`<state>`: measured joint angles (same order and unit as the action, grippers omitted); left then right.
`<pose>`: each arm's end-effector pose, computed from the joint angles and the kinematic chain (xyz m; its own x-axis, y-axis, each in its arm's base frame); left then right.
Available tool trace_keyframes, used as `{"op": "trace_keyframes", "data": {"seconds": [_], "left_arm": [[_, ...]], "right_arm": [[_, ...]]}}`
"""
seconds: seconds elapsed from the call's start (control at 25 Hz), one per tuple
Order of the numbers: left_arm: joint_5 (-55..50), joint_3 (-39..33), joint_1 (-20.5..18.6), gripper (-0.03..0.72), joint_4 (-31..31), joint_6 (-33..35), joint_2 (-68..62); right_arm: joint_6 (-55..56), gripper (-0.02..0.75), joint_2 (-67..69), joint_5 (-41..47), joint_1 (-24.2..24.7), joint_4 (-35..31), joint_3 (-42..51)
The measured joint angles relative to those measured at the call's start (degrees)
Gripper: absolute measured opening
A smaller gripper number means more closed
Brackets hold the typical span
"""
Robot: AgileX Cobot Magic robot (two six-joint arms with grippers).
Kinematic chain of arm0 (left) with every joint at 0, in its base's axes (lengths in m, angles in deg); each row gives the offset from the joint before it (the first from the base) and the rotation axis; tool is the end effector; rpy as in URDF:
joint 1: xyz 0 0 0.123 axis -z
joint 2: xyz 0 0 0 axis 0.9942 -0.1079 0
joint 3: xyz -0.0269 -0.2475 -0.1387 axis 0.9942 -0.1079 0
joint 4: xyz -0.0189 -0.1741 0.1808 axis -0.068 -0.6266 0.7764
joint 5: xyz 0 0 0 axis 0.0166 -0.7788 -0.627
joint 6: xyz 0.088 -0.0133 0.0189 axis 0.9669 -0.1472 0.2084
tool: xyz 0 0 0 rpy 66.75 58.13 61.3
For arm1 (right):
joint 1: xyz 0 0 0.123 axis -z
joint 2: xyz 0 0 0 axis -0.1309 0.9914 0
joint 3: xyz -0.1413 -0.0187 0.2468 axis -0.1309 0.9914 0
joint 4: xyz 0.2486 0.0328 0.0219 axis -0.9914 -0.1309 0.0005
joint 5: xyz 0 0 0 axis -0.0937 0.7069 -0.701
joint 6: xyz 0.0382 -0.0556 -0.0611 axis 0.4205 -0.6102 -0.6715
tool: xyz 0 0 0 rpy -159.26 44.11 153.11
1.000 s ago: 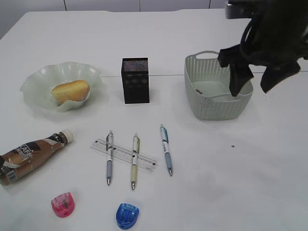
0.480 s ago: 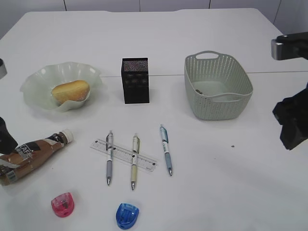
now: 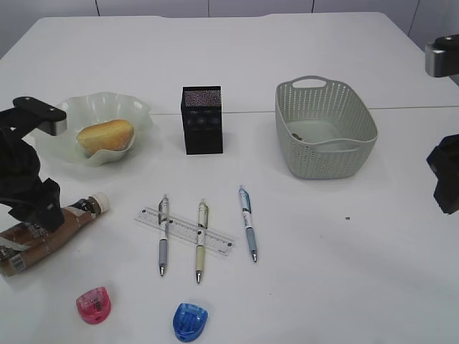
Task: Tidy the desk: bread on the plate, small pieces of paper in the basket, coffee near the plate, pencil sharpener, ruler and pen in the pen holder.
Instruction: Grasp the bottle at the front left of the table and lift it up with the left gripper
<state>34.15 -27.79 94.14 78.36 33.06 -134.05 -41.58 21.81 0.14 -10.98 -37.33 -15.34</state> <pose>0.3092 -0.0630 0.1925 -0.8474 0.4806 -0.2258 0.4929 0.8701 0.0021 0.2230 0.0632 0.3106 -0.9517 -0.1902 -0.2410 -0.1743 0.9809 -0.0859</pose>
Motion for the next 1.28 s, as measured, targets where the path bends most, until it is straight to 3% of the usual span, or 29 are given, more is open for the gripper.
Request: {"op": "trace_keyframes", "data": {"seconds": [0.44,0.64,1.28], "left_arm": [[3.9,0.6,0.9,0.538,6.2,0.1,-5.6],[7.1,0.7,2.3,0.587,8.5,0.2,-5.7],[8.7,0.9,2.3,0.594,8.9,0.2,-10.0]], "right_arm": [[0.0,0.482,-0.1,0.0,0.0,0.0,0.0],[0.0,0.481,-0.1,0.1,0.0,0.0,0.0],[0.0,0.480,-0.1,0.1,0.0,0.0,0.0]]}}
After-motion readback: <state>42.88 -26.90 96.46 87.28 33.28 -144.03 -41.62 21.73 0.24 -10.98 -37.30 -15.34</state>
